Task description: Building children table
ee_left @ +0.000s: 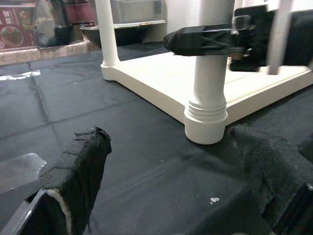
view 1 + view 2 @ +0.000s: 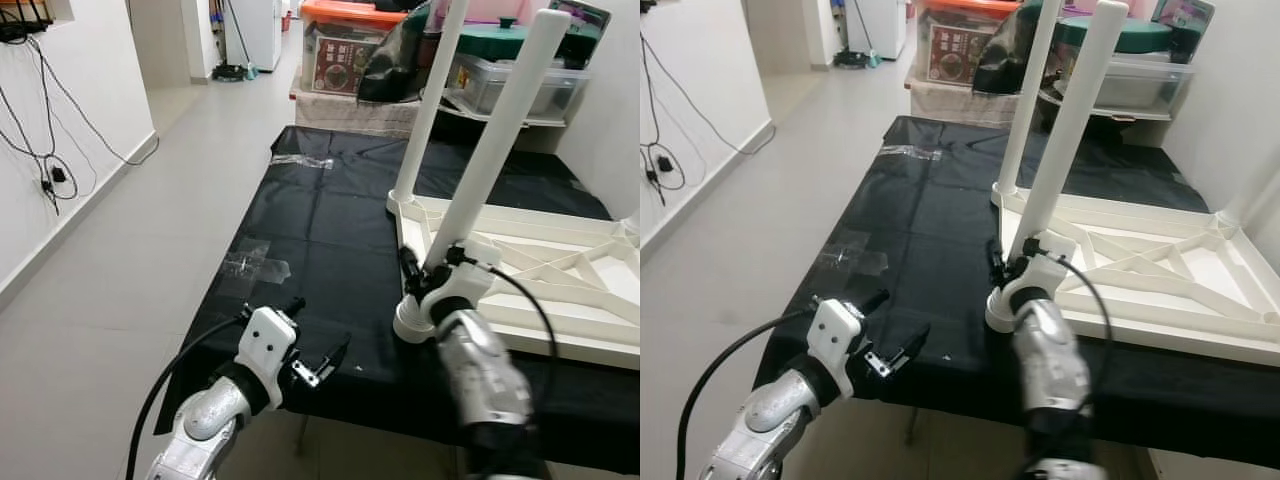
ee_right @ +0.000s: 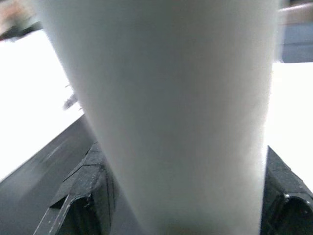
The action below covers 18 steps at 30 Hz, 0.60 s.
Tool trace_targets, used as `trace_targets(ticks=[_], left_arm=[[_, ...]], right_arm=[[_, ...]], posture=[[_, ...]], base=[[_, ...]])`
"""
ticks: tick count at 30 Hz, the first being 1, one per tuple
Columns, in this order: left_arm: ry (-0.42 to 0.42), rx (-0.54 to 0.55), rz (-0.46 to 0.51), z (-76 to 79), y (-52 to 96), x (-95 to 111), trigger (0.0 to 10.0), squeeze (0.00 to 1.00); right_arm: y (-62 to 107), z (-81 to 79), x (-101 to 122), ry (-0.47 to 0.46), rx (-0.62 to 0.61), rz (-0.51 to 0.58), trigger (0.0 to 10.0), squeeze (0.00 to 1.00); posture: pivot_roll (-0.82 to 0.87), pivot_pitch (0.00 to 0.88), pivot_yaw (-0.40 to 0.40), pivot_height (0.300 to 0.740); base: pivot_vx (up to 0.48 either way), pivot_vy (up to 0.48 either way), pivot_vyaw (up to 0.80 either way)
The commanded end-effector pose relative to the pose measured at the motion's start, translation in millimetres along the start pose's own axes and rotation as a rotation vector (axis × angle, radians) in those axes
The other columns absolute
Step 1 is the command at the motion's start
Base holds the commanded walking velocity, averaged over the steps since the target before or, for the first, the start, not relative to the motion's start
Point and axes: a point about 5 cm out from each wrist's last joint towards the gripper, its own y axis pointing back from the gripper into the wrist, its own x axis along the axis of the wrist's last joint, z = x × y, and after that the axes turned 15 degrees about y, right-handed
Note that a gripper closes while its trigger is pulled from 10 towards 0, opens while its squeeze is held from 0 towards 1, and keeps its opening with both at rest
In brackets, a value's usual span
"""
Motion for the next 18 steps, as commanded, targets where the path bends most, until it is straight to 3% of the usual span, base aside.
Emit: trace_targets(ticks=[1,2,6,11,16,17,18], left_arm=[[-0.008,-0.019,-0.001,3.0,-3.0,-2,10.0,0.0],[-0.008,-0.019,-0.001,3.0,-3.0,-2,10.0,0.0],[-0.008,-0.023,0.001,3.4,-4.7,-3,10.0,0.0],[-0.011,-0.024,0.004,3.3,-5.9,-4,10.0,0.0],[-0.012,-0.023,0.008,2.9,-6.3,-4,10.0,0.0],[-0.013,-0.023,0.01,3.0,-6.6,-3,10.0,0.0],[-0.013,-0.023,0.01,3.0,-6.6,-3,10.0,0.0]], right_arm=[[0.2,-15.7,-8,0.003,0.223,-0.022,10.0,0.0],[0.2,-15.7,-8,0.003,0.223,-0.022,10.0,0.0],[0.1,-5.6,-9,0.054,0.415,-0.03,10.0,0.0],[-9.6,-2.2,0,0.024,0.593,0.003,10.0,0.0],[-12.6,-1.8,5,0.016,0.669,0.01,10.0,0.0],[-15.3,-4.0,6,0.018,0.701,0.002,0.5,0.0],[-15.3,-4.0,6,0.018,0.701,0.002,0.5,0.0]], posture=[[0.1,0.0,-0.075,0.74],[0.1,0.0,-0.075,0.74],[0.11,0.0,-0.084,0.74],[0.13,0.0,-0.092,0.74],[0.13,0.0,-0.093,0.74],[0.14,0.0,-0.095,0.74],[0.14,0.0,-0.095,0.74]], base=[[0.0,0.0,0.0],[0.0,0.0,0.0],[0.0,0.0,0.0],[0.0,0.0,0.0],[0.0,0.0,0.0],[0.0,0.0,0.0],[0.0,0.0,0.0]])
